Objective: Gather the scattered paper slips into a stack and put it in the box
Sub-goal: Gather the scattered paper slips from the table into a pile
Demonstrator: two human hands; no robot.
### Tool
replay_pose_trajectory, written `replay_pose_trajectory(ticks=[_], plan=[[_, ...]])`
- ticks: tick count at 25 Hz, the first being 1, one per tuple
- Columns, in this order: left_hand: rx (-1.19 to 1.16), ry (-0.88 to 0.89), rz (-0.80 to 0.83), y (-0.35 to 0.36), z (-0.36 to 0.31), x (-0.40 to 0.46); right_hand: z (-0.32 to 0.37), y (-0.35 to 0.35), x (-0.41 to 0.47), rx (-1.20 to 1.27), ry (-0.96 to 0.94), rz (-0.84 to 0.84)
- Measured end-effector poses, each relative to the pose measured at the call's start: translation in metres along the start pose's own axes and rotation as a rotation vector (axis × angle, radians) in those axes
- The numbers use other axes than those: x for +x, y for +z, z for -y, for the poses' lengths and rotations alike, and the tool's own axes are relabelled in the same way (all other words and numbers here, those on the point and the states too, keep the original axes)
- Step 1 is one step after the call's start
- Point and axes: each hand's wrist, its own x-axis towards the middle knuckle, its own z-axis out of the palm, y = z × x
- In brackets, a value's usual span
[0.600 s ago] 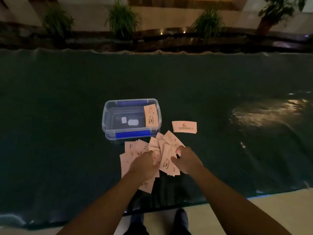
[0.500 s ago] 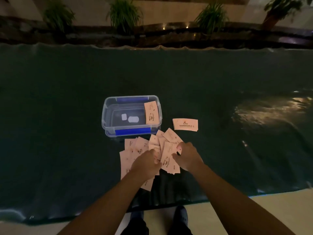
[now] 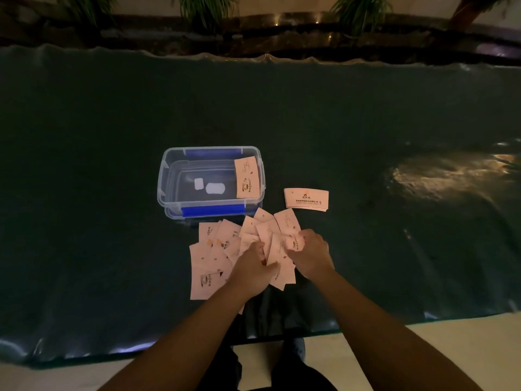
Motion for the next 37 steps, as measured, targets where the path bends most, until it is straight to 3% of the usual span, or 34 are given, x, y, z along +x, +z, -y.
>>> replay_pose_trajectory(ticks=[7, 11, 16, 19, 22, 27, 34, 37], plan=[[-0.084, -0.063, -0.041, 0.010, -0.010, 0.005, -0.022, 0.001, -0.001, 0.200, 0.176, 0.020], [-0.013, -0.055, 0.025, 0.016, -0.012, 0.004, -0.030, 0.003, -0.006, 0.266, 0.197, 0.001], [-0.098, -0.037, 0.055, 0.016, -0.010, 0.002, -0.043, 0.000, -0.019, 0.323, 0.240, -0.050], [-0.163, -0.046, 0.066, 0.015, -0.010, 0.003, -0.047, 0.001, -0.025, 0.376, 0.252, 0.022], [-0.086, -0.039, 0.060, 0.019, -0.014, 0.005, -0.043, 0.002, -0.034, 0.514, 0.261, 0.113], [0.133, 0.005, 0.006, 0.037, -0.021, 0.004, -0.040, -0.001, -0.040, 0.717, 0.318, 0.112], [0.119, 0.160, 0.106, 0.040, -0.019, -0.009, -0.048, -0.001, -0.041, 0.629, 0.269, 0.131], [0.226, 0.129, -0.004, 0.043, -0.018, -0.013, -0.056, -0.004, -0.041, 0.655, 0.321, 0.106]])
